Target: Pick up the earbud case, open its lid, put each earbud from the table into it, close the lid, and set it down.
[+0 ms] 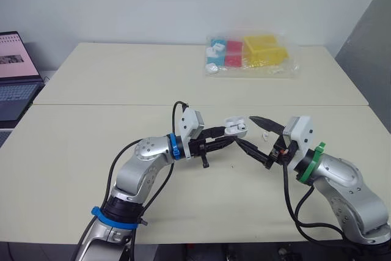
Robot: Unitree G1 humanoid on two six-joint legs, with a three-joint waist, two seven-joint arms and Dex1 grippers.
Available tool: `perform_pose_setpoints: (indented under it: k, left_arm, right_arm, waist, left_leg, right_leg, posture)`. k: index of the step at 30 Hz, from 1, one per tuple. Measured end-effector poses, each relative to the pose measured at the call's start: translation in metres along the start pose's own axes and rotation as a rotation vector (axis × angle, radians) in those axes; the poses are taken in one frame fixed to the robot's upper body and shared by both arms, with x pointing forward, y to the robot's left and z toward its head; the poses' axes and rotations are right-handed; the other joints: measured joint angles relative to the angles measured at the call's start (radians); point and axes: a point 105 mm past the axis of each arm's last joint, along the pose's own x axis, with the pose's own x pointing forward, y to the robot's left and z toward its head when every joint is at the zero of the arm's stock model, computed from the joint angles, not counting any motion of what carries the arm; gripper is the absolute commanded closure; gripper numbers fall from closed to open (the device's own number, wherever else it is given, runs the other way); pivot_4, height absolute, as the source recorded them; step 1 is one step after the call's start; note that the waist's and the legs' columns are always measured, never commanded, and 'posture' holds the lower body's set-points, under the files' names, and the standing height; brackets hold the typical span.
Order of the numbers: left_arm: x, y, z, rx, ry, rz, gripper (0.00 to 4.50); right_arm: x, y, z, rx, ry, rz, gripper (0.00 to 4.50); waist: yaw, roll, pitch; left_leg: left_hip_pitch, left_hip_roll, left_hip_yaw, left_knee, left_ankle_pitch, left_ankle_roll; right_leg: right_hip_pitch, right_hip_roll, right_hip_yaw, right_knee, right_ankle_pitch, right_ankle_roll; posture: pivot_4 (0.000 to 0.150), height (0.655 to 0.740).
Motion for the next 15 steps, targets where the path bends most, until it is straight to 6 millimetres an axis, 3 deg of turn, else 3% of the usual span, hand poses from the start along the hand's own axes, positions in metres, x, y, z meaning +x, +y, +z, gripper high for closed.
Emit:
perform_pose_setpoints:
  k: [3, 5, 10, 15]
  left_arm:
    - [-0.004, 0.006, -0.004, 0.012, 0.017, 0.041, 3.7]
    - [-0.009, 0.012, -0.008, 0.017, 0.032, 0.072, 3.7]
    - [-0.017, 0.018, -0.012, 0.056, 0.061, 0.091, 3.7]
    - [-0.021, 0.017, -0.017, 0.061, 0.083, 0.08, 3.7]
  right_arm:
    - [-0.02, -0.005, 0.007, 0.025, 0.052, -0.01, 0.89]
    - [-0.029, -0.012, 0.001, 0.051, 0.109, -0.04, 0.89]
    - [-0.037, -0.036, -0.039, 0.042, 0.398, -0.163, 0.89]
    - [-0.001, -0.059, -0.066, 0.089, 0.454, -0.308, 0.89]
  waist:
    - [0.001, 0.0, 0.0]
    - [0.001, -0.001, 0.0]
    - [-0.003, 0.0, 0.0]
    - [-0.014, -0.001, 0.001]
  left_leg:
    - [0.0, 0.0, 0.0, 0.0, 0.0, 0.0]
    - [0.0, 0.0, 0.0, 0.0, 0.0, 0.0]
    - [0.001, 0.0, 0.001, 0.0, 0.0, 0.0]
    - [0.001, 0.001, -0.001, -0.001, 0.0, 0.0]
  right_leg:
    - [0.0, 0.0, 0.0, -0.001, 0.0, 0.0]
    - [0.0, 0.0, 0.0, 0.0, 0.0, 0.0]
    - [0.0, 0.0, 0.001, 0.001, 0.0, 0.0]
    - [-0.001, 0.002, 0.001, 0.001, 0.0, -0.001]
  posture:
    - [0.15, 0.74]
    - [0.15, 0.74]
    - [0.15, 0.74]
    - [0.15, 0.74]
